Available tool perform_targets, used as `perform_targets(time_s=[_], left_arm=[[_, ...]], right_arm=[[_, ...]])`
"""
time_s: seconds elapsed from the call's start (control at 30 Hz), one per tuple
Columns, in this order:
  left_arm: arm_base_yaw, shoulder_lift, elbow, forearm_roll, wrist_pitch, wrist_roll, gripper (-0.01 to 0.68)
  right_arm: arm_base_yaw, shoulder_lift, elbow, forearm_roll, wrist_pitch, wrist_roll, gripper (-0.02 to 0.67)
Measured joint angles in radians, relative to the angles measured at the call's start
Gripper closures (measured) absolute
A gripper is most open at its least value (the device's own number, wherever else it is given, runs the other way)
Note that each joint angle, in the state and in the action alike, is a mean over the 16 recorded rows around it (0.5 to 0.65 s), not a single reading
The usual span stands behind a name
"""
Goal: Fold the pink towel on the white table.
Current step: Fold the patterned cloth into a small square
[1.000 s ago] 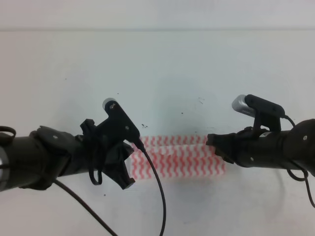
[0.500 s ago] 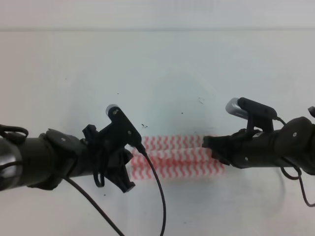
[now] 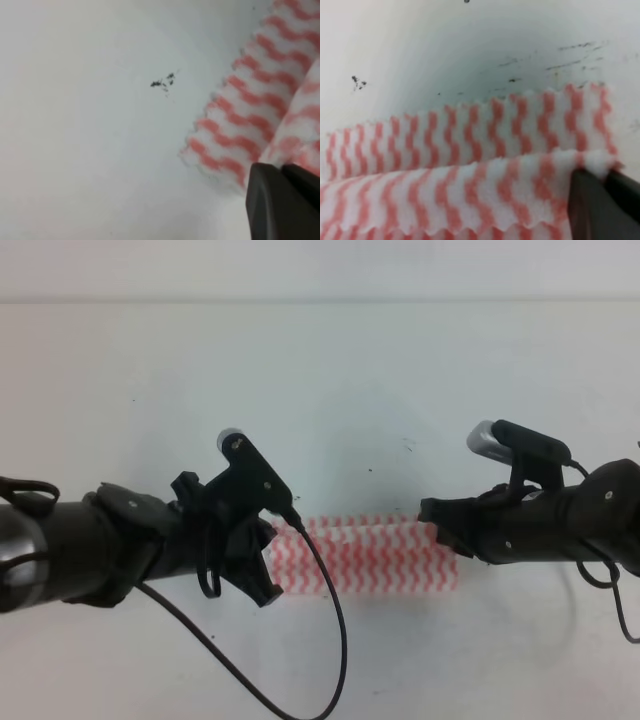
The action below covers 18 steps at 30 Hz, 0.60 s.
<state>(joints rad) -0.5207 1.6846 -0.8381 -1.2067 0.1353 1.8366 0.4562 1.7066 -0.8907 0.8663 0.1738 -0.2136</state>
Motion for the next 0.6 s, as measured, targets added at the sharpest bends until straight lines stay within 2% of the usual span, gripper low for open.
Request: perform_targets(time_s=[0.6], left_arm=[[0.000,0.028,-0.017,0.000,-0.012,-0.004,0.677]], right_arm=[[-0.010,0.048,-0.057,-0.004,0.034,-0.023,0.665]])
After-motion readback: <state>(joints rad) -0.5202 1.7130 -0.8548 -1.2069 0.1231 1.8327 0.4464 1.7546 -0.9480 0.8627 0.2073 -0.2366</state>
